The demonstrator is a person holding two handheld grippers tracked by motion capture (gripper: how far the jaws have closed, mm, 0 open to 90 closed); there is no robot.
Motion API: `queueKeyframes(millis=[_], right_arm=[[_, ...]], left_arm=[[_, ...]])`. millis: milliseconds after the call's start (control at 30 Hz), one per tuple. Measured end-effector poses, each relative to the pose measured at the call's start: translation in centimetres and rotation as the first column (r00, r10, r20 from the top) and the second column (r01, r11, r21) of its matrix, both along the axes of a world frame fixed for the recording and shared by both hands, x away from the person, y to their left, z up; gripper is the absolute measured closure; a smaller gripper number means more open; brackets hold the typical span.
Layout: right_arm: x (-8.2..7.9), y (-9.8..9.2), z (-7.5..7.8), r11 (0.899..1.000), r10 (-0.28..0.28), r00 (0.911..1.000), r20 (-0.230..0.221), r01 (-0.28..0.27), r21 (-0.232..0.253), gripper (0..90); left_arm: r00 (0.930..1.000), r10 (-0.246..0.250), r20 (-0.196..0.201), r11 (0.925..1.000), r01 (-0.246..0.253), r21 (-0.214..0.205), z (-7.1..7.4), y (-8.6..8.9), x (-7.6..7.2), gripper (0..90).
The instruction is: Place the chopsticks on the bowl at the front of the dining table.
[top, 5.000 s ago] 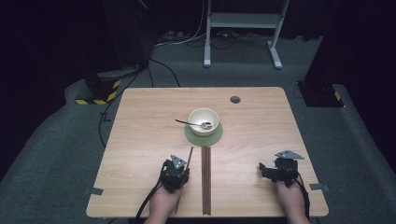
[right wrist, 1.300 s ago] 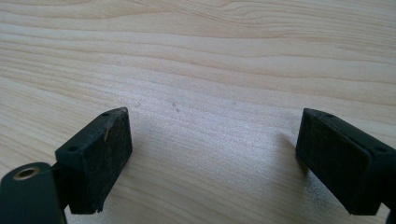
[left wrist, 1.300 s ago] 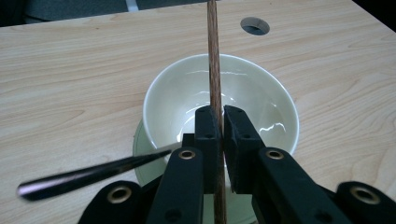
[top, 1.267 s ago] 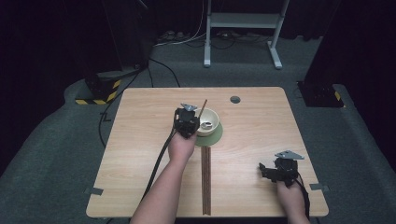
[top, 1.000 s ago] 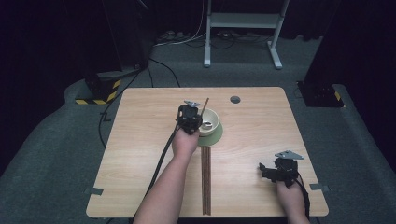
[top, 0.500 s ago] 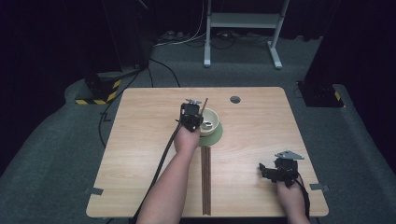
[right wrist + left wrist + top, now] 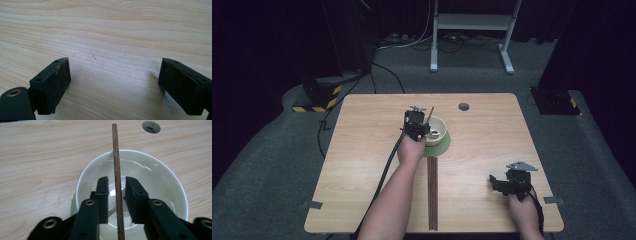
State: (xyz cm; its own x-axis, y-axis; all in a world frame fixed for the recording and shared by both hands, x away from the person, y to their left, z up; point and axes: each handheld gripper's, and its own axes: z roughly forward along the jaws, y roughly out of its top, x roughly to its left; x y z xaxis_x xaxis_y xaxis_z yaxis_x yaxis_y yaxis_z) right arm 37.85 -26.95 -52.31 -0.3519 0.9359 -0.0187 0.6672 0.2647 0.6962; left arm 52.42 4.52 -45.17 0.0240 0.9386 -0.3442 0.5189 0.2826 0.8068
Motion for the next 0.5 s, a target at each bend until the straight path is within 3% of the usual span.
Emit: queueKeyframes(millis=[100,233,267,300,333,367,467,500], right_arm=[[0.0,0.0,0.0,1.000,0.001,1.0000,-0.001,-0.001,0.000,10.5],[0.0,0.0,0.0,1.000,0.000,1.0000,0.000,0.000,0.000,10.5],[0.0,0.0,0.0,1.000,0.000,1.0000,0.000,0.000,0.000,10.5],[0.0,0.0,0.0,1.000,0.000,1.0000,0.000,0.000,0.000,10.5],[0.0,0.0,0.0,1.000,0.000,1.0000,0.000,0.000,0.000,10.5],[0.0,0.0,0.0,1.000,0.000,1.0000,0.000,0.000,0.000,10.5],[0.0,0.0,0.0,1.000,0.000,1.0000,0.000,0.000,0.000,10.5],[0.0,0.0,0.0,1.000,0.000,1.0000,0.000,0.000,0.000,10.5]], left_arm=[[0.9998,-0.004,0.019,1.0000,0.004,0.008,0.3,0.0,-0.5,65.0],[0.9980,-0.042,0.047,0.9983,0.040,0.042,1.1,0.0,-2.1,61.2],[0.9966,-0.065,0.050,0.9964,0.062,0.057,1.4,0.2,-3.1,60.3],[0.9966,-0.065,0.050,0.9964,0.062,0.057,1.4,0.2,-3.1,59.6],[0.9941,-0.090,0.060,0.9942,0.086,0.064,1.7,0.4,-4.4,58.9],[0.9941,-0.090,0.060,0.9942,0.086,0.064,1.7,0.4,-4.4,58.3],[0.9911,-0.104,0.083,0.9931,0.098,0.063,1.8,1.2,-6.8,58.0],[0.9911,-0.104,0.083,0.9931,0.098,0.063,1.8,1.2,-6.8,58.0]])
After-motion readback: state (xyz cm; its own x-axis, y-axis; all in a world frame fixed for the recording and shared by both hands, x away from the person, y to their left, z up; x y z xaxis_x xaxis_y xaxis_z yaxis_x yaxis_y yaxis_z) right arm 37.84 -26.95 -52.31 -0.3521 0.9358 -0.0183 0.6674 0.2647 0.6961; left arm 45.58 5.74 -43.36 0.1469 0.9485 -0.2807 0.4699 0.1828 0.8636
